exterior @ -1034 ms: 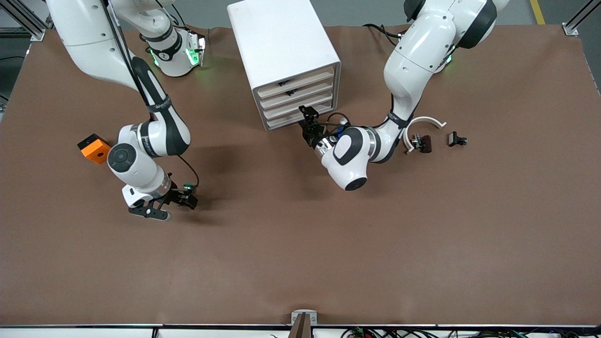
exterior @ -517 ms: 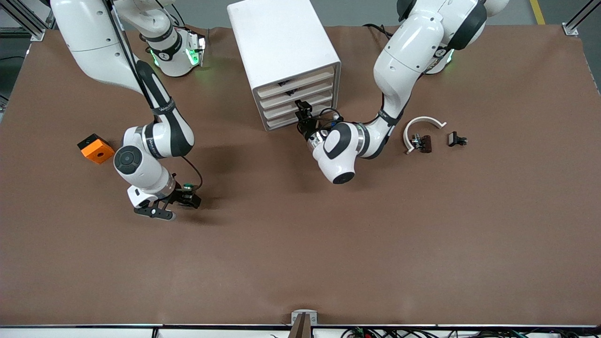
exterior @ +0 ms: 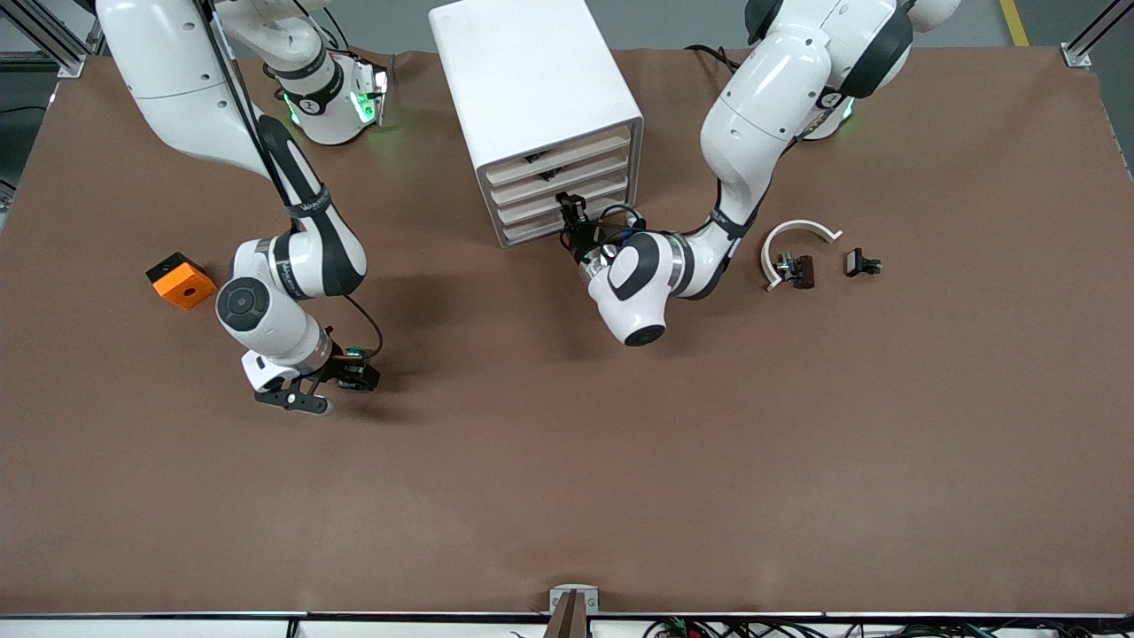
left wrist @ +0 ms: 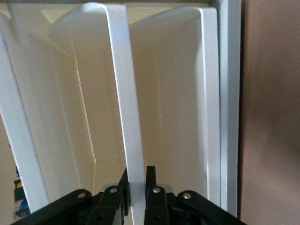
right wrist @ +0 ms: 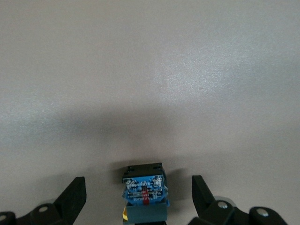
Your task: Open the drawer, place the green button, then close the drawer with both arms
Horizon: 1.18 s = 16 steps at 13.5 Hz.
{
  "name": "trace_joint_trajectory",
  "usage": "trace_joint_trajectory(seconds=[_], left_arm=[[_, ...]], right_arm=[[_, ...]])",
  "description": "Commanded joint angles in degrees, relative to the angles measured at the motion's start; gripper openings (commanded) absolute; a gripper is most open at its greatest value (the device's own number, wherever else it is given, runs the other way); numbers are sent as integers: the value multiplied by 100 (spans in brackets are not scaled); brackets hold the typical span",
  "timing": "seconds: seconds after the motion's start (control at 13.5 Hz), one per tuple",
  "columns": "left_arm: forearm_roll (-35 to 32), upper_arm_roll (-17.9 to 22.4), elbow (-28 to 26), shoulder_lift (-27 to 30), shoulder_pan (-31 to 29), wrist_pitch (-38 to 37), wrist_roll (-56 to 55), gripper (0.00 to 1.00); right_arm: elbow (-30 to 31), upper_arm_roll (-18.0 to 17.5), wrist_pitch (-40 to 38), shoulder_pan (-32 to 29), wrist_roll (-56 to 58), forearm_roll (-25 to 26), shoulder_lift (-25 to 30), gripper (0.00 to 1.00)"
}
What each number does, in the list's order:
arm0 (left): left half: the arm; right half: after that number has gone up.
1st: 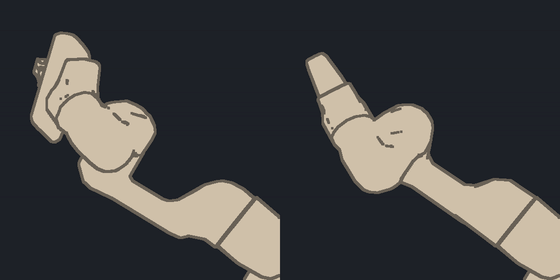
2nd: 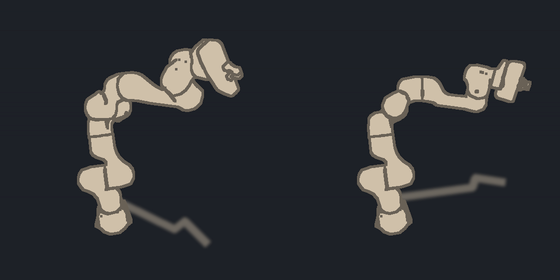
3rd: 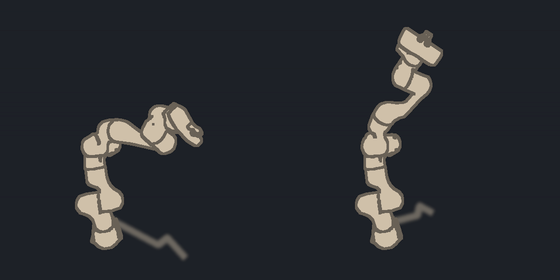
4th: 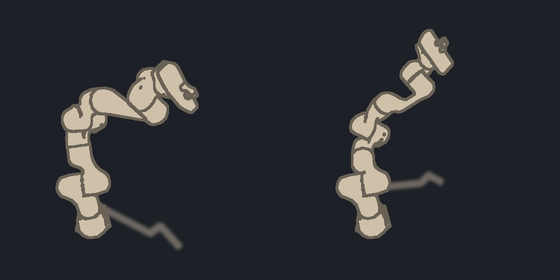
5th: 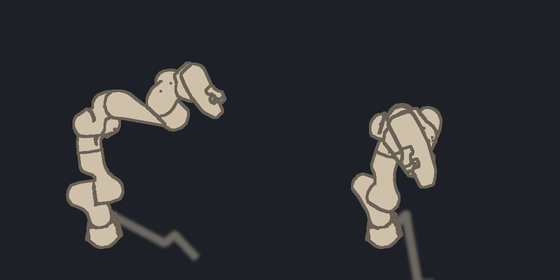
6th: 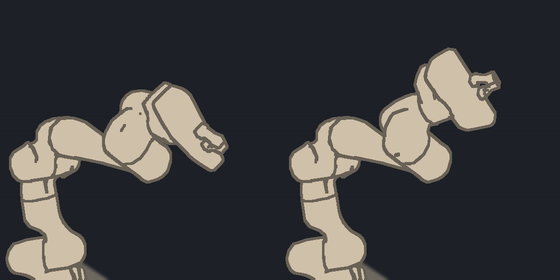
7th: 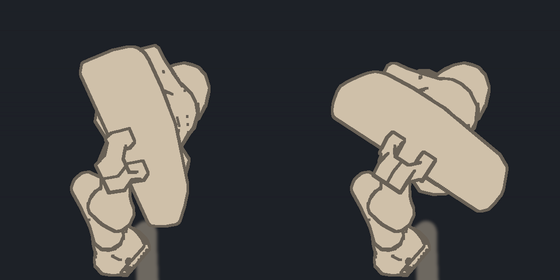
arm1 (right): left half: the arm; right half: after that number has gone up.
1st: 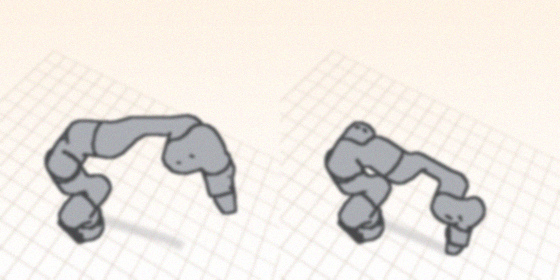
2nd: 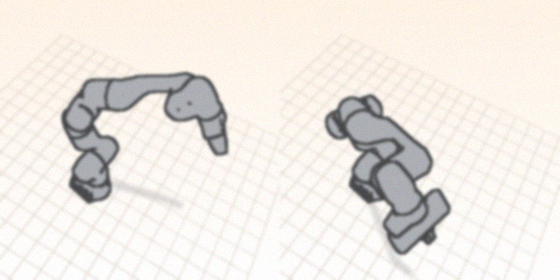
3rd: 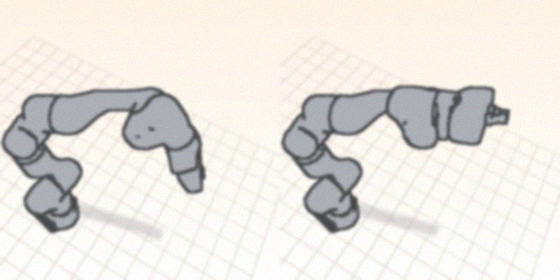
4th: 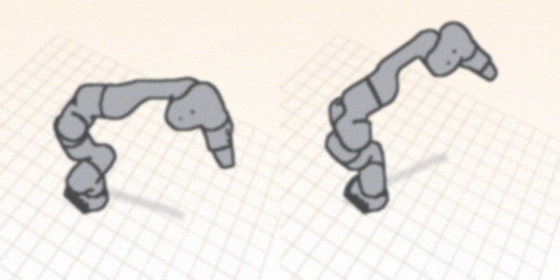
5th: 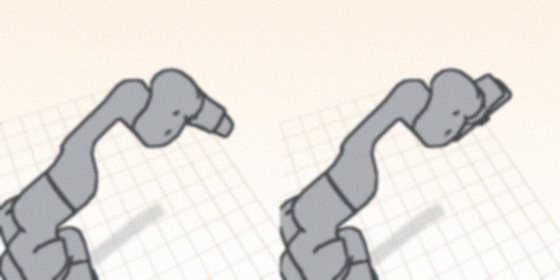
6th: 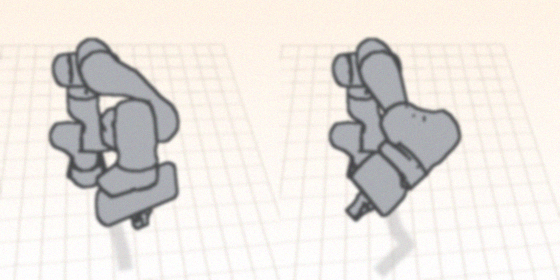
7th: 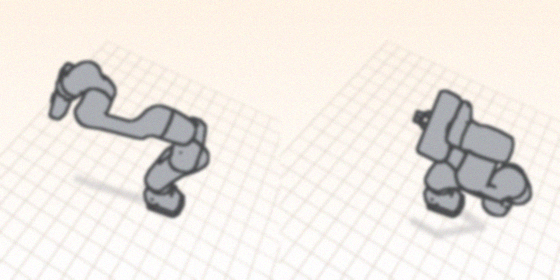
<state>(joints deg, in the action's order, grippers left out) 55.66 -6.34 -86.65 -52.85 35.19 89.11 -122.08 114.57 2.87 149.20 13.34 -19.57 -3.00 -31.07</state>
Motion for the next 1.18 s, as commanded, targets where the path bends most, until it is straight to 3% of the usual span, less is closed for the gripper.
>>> trace_joint_trajectory(seconds=[0.0, 0.44, 0.52, 0.59, 0.74, 0.89, 1.03, 1.11], left_arm=[[-212, 141, 139, -77, -55, 1, 123, 0], [-213, 598, 587, -191, -91, 36, 193, 0], [-213, 695, 666, -191, -91, 36, 193, 0], [-196, 783, 685, -174, -117, 36, 193, 0], [-204, 792, 834, -173, -240, 45, 202, 0], [-196, 792, 957, -191, -345, 53, 246, 3], [-196, 801, 966, -173, -390, 62, 517, 27], [-196, 801, 1001, -156, -451, 97, 605, 66]], right_arm=[[3, 47, -22, 63, -21, 37, -31, 100], [56, 56, -22, 55, -21, 46, -66, 100], [56, 56, -31, 63, -12, 46, -66, 91], [56, 47, -40, 63, -12, 46, -66, 71], [56, 47, -75, 98, -108, 37, -57, 0], [47, 47, -119, 125, -258, 37, -48, 0], [-14, 38, -180, 116, -276, 28, -22, 0], [-84, 47, -285, 81, -267, 28, -4, 0]])
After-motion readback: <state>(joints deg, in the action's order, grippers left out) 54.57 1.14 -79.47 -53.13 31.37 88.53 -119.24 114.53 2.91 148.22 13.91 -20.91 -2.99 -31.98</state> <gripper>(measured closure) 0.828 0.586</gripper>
